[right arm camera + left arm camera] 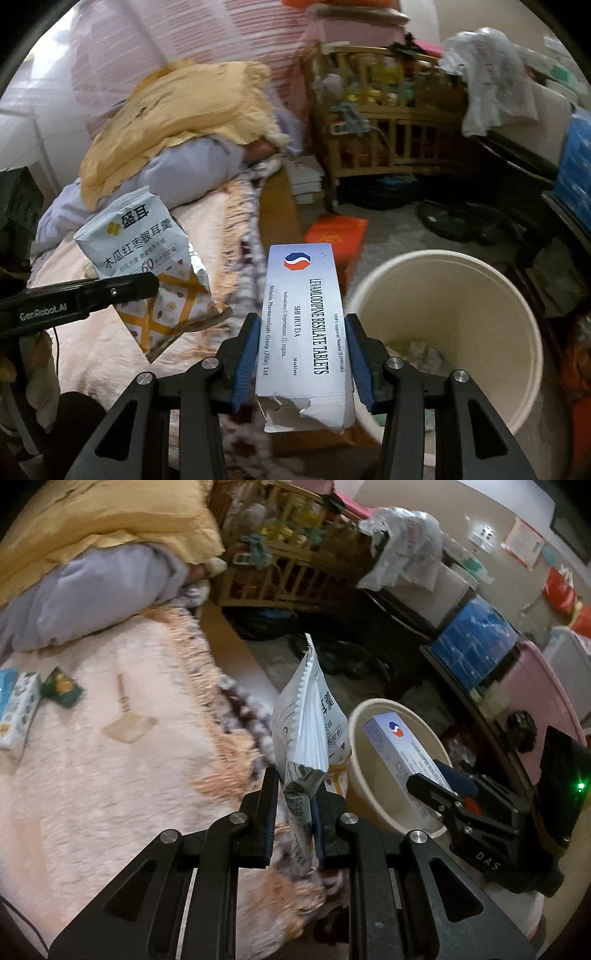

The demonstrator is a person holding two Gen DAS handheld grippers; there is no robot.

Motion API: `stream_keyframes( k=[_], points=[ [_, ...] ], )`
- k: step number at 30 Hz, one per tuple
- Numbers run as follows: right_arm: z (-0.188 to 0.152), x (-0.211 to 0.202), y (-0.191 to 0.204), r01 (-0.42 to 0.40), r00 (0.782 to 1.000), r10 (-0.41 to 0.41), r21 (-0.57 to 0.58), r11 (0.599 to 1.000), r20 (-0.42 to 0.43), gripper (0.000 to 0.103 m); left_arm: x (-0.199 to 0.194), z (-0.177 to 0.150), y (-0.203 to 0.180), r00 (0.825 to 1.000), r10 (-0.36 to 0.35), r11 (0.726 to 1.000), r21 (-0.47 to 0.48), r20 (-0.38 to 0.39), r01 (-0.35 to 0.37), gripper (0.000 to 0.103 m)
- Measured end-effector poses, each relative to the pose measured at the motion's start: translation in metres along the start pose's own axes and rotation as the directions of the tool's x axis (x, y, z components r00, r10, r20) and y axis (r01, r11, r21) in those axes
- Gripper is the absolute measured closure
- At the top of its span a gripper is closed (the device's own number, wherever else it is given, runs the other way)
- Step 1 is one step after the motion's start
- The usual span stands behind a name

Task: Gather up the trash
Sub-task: 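Carry the snack bag and medicine box over the cream bucket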

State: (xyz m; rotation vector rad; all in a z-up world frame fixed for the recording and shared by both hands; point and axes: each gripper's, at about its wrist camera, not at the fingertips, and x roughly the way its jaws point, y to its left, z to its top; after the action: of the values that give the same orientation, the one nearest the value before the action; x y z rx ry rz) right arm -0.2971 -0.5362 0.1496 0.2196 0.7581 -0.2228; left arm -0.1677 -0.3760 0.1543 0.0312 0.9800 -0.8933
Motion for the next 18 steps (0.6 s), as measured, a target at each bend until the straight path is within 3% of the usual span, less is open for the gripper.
stream_keyframes(
  k=[8, 18],
  points=[
    [-0.01, -0.009, -0.054, 0.055, 0.999, -0.055, 0.102, 0.993, -0.003, 0.059, 0.032, 0.007, -0.037, 0.999, -0.036, 0.998, 0.043, -0.036, 0.037, 0.089],
    [-0.019, -0.012, -0.094, 0.104, 0.994, -0.105, 0.183, 0.978, -0.005, 0.059, 0.067, 0.011, -0.077, 0.994, -0.068, 0.995, 0.069, -0.085, 0.074, 0.089]
  ],
)
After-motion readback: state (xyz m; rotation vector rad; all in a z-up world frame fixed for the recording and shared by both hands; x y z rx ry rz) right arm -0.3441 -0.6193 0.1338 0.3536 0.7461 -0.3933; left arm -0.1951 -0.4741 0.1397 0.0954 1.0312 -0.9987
